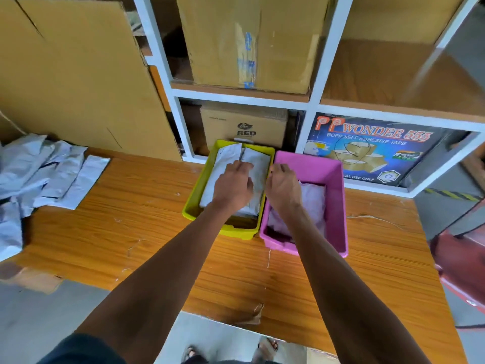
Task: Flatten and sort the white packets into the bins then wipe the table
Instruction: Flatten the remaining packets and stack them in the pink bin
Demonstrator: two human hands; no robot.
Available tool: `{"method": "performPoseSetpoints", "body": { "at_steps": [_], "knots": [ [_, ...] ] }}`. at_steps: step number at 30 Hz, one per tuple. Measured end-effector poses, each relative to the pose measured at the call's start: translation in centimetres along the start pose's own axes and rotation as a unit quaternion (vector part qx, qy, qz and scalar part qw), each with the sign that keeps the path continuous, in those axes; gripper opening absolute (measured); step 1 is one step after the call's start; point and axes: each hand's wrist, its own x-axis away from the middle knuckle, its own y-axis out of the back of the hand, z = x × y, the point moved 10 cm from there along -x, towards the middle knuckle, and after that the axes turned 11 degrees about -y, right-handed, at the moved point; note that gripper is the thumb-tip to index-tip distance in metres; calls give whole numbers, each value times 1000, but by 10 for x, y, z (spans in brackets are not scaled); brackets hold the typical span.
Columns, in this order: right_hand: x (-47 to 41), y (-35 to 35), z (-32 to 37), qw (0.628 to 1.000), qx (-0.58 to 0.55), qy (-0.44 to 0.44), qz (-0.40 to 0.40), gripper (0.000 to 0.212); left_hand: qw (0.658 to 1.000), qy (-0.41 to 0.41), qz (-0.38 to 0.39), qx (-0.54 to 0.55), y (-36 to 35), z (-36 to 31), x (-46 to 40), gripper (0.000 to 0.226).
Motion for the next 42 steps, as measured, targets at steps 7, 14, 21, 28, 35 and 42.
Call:
{"method": "performPoseSetpoints", "body": {
  "at_steps": [7,14,21,28,35,42],
  "knots": [
    [58,-48,120,997,16,72,-3,24,998,59,-21,-3,65,95,83,46],
    [134,-135,252,991,-22,115,57,25,991,130,-15,-18,119,214,192,46],
    [208,-224,374,975,-26,172,135,25,973,230,-25,-22,168,346,315,48],
    [244,-300,479,954,-14,227,194,27,947,312,-63,-38,218,440,392,48],
    [234,-376,552,946,-3,236,223,30,937,342,-61,-43,247,530,405,45],
    [174,-457,593,954,-1,173,245,37,945,325,-14,-37,259,629,356,48]
  ]
}}
